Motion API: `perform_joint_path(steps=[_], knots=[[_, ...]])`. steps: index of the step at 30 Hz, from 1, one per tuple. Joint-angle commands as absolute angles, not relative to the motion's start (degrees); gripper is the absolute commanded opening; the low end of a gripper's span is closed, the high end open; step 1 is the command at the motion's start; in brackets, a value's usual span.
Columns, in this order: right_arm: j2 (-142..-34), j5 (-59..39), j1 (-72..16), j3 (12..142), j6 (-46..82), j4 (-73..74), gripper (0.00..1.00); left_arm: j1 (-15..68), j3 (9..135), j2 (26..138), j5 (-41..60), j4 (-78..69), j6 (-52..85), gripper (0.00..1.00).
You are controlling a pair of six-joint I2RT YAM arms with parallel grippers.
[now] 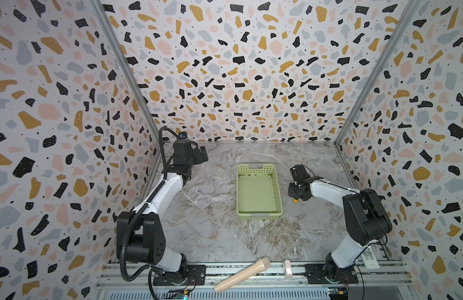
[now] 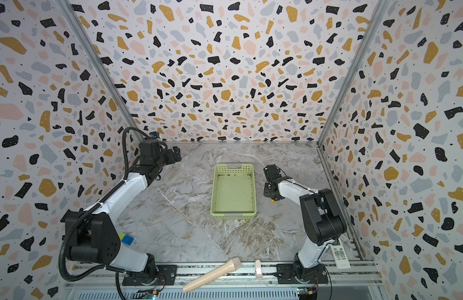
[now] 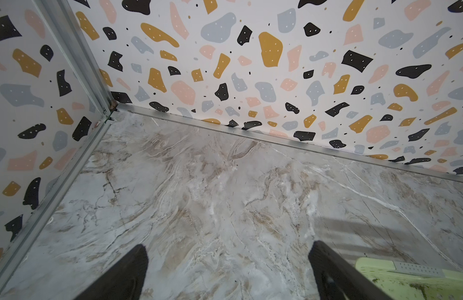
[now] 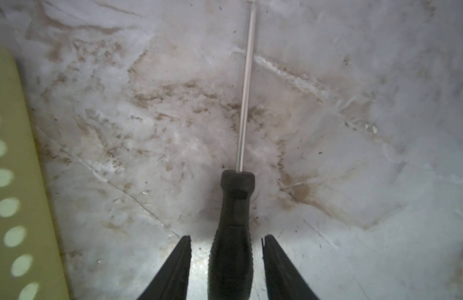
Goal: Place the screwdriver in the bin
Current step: 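Lower the right gripper and close it on the screwdriver's black handle, then lift the screwdriver with the right gripper and carry it over the basket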
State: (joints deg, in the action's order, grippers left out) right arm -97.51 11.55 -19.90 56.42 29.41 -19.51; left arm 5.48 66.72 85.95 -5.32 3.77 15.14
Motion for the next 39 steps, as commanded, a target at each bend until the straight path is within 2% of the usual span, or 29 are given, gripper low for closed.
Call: perform_joint_path(steps=[1,16,17,25,31,33,39], knots=[[-97.7,11.51,-20.07,57.19,29.77,-20.9,0.47,5.36,68.98,86.31,-6.33,3.78,14.28,1.0],[-98.82,11.24,-19.97,55.1,29.01,-19.09,0.43,5.36,68.96,87.56,-7.84,4.31,13.39,0.99],[-98.9,11.37,-20.0,55.11,28.92,-19.2,0.4,5.36,69.07,87.62,-8.04,4.33,13.39,1.0],[-99.31,11.25,-19.7,55.36,28.83,-18.72,0.35,5.36,69.67,87.89,-8.27,4.9,13.18,1.0],[-99.92,10.57,-19.77,55.59,28.83,-18.45,0.26,5.36,69.67,87.63,-8.61,4.98,13.01,1.0],[-99.82,10.67,-19.71,55.99,28.83,-18.62,0.11,5.36,70.04,87.77,-8.61,5.3,12.87,1.0],[-99.51,12.1,-19.73,57.76,28.3,-20.41,0.11,5.36,70.22,87.71,-8.61,5.52,12.81,1.0]])
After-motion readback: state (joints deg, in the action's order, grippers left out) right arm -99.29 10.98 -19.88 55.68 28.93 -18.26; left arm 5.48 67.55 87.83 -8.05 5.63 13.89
